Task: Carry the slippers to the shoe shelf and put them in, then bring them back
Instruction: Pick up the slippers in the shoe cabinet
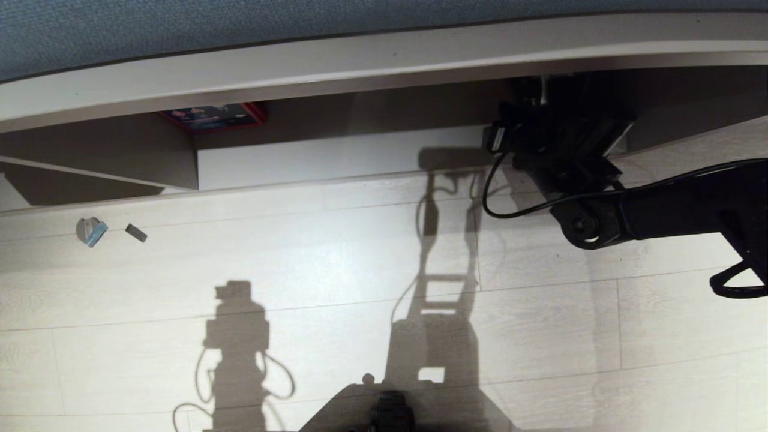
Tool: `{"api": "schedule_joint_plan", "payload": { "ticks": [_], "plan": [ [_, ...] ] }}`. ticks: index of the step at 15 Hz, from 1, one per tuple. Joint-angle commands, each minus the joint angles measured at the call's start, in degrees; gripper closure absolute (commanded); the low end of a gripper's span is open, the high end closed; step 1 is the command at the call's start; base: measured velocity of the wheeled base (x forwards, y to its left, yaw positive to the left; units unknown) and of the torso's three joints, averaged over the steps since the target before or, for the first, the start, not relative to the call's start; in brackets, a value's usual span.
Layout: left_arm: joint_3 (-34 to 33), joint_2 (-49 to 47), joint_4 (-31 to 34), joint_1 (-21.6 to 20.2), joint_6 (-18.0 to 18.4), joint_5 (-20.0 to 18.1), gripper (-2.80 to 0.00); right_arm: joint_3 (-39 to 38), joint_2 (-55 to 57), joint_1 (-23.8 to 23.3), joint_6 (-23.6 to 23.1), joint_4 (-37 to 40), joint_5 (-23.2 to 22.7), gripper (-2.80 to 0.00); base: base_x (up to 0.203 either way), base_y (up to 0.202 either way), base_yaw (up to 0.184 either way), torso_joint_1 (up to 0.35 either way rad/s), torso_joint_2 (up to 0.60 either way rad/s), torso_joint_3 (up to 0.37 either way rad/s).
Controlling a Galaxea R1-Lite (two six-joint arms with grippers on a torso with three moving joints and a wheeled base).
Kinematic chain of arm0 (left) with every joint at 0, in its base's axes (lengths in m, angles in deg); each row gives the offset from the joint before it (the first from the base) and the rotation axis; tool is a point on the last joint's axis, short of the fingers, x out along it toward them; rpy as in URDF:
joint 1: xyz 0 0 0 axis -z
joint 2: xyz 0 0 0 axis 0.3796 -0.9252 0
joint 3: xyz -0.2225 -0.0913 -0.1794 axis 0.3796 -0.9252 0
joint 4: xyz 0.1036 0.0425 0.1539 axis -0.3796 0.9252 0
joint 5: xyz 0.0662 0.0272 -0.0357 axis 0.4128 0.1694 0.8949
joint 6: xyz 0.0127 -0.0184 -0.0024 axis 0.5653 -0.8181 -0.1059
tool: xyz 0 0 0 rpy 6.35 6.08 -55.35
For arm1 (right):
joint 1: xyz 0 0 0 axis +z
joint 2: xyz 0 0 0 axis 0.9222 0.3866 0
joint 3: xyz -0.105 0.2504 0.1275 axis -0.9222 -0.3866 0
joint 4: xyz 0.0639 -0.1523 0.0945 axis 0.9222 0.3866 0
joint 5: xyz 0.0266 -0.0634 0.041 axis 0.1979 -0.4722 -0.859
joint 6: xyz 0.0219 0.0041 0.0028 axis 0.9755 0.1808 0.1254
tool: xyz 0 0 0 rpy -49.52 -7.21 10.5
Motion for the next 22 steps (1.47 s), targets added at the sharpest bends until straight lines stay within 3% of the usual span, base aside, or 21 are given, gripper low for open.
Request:
{"api": "schedule_joint_plan", "payload": {
  "ticks": [1,6,7,15,18,22],
  "plan": [
    [0.0,0.0,0.0,0.0,0.0,0.0,0.00,-4.8,-6.8,0.4,-0.5,-0.8,0.1,0.00,0.000,0.000,0.000,0.000,0.00,0.000],
    [0.0,0.0,0.0,0.0,0.0,0.0,0.00,-18.3,-17.2,-0.6,-6.5,-0.2,0.6,0.00,0.000,0.000,0.000,0.000,0.00,0.000],
    [0.0,0.0,0.0,-0.1,0.0,0.0,0.00,-19.5,-17.6,-2.1,-8.4,-0.1,1.2,-2.80,0.000,0.000,0.000,0.000,0.00,0.000],
    [0.0,0.0,0.0,0.0,-0.1,0.0,0.00,-20.3,-18.0,-9.5,-12.2,0.1,1.9,-2.80,0.000,0.000,0.000,0.000,0.00,0.000],
    [0.0,-0.1,0.0,0.0,0.0,0.0,0.00,-17.5,-15.0,-13.3,-11.8,0.1,-2.9,-2.80,0.000,0.000,0.000,0.000,0.00,0.000],
    [0.0,-0.1,0.0,0.0,0.0,0.0,0.00,-11.9,-9.7,-14.9,-7.2,-0.6,-6.4,-2.80,0.000,0.000,0.000,0.000,0.00,0.000]
  ]
}}
